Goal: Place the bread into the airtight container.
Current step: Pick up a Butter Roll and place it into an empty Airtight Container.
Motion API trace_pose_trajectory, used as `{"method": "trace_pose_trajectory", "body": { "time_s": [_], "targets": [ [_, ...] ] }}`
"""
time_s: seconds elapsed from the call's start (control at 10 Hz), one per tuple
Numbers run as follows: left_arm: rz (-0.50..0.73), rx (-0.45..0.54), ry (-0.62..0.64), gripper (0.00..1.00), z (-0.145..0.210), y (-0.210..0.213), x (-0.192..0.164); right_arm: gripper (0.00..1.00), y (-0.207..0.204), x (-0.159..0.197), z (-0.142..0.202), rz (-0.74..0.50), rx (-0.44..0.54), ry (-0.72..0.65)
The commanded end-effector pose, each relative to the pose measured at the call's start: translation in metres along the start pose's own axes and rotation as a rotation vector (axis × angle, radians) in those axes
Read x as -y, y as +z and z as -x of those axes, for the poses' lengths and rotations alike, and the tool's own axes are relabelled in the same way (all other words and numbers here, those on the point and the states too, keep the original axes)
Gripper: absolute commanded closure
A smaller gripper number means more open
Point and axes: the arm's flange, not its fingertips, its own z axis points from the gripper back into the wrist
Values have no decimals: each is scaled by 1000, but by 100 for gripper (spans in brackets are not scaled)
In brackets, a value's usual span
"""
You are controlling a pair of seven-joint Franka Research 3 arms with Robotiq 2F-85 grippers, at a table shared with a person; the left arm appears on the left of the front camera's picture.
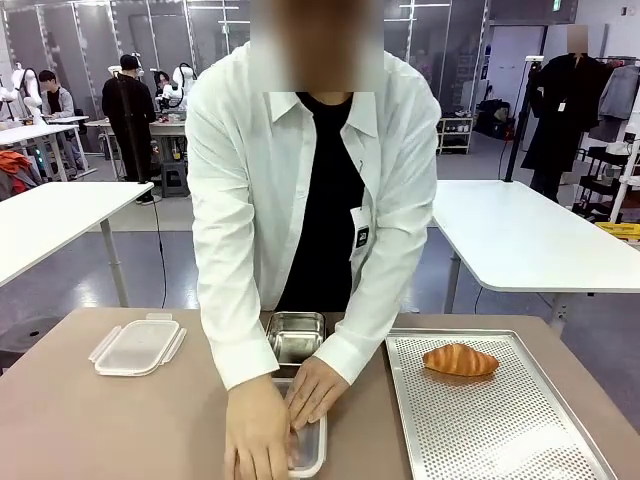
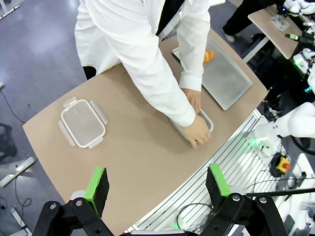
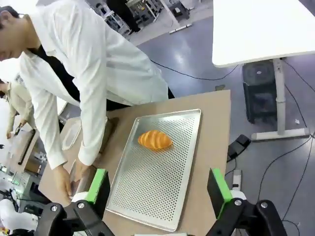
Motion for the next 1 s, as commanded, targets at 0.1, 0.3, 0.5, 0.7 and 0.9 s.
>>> {"method": "trace_pose_trajectory", "body": {
  "time_s": [0.1,0.3,0.5,0.7,0.9],
  "targets": [
    [20,6,-13,0,0,1,1,0,1,-11,-20,-16,-8,52],
    [20,6,-13,0,0,1,1,0,1,-11,-20,-16,-8,52],
    [20,6,-13,0,0,1,1,0,1,-11,-20,-16,-8,52],
    [20,6,-13,0,0,1,1,0,1,-11,-20,-16,-8,52],
    [20,6,-13,0,0,1,1,0,1,-11,-20,-16,-8,52]
  ]
}}
